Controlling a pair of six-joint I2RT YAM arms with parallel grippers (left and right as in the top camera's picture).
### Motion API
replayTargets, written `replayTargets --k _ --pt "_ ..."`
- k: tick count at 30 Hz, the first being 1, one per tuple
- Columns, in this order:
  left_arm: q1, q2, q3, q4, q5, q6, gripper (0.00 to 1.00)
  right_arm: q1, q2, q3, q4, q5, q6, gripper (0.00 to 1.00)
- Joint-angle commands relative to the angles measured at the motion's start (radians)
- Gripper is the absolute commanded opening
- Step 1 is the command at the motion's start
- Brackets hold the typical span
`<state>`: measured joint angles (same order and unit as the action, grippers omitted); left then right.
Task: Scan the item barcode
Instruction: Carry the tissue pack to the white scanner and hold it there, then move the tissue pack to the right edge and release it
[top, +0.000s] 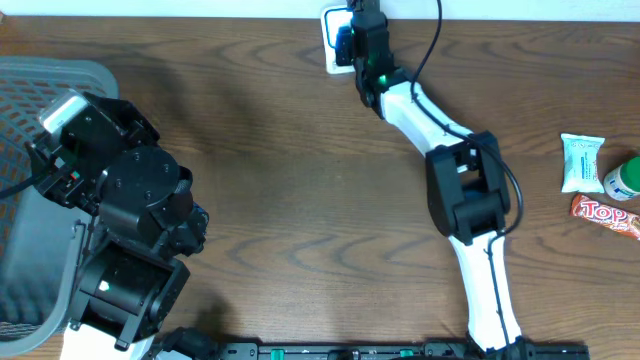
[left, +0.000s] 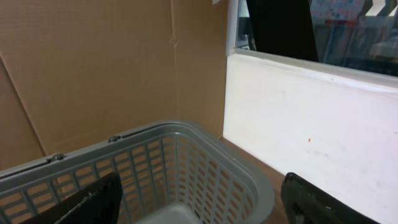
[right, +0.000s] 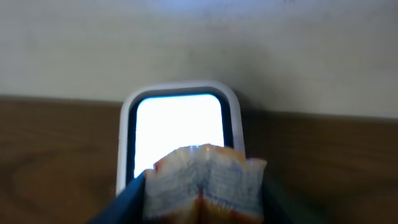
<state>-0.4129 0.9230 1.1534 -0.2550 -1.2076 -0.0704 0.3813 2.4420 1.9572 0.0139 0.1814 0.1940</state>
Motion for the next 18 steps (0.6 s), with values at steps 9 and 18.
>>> replayTargets --k 9,18 --pt "0.004 -0.001 0.0 0.001 -0.016 0.013 0.82 -0.102 -0.484 0.023 -0.808 0.159 0.024 0.36" --pt "0.004 -0.001 0.0 0.001 -0.016 0.013 0.82 -0.346 -0.525 -0.017 -1.131 0.5 0.072 0.42"
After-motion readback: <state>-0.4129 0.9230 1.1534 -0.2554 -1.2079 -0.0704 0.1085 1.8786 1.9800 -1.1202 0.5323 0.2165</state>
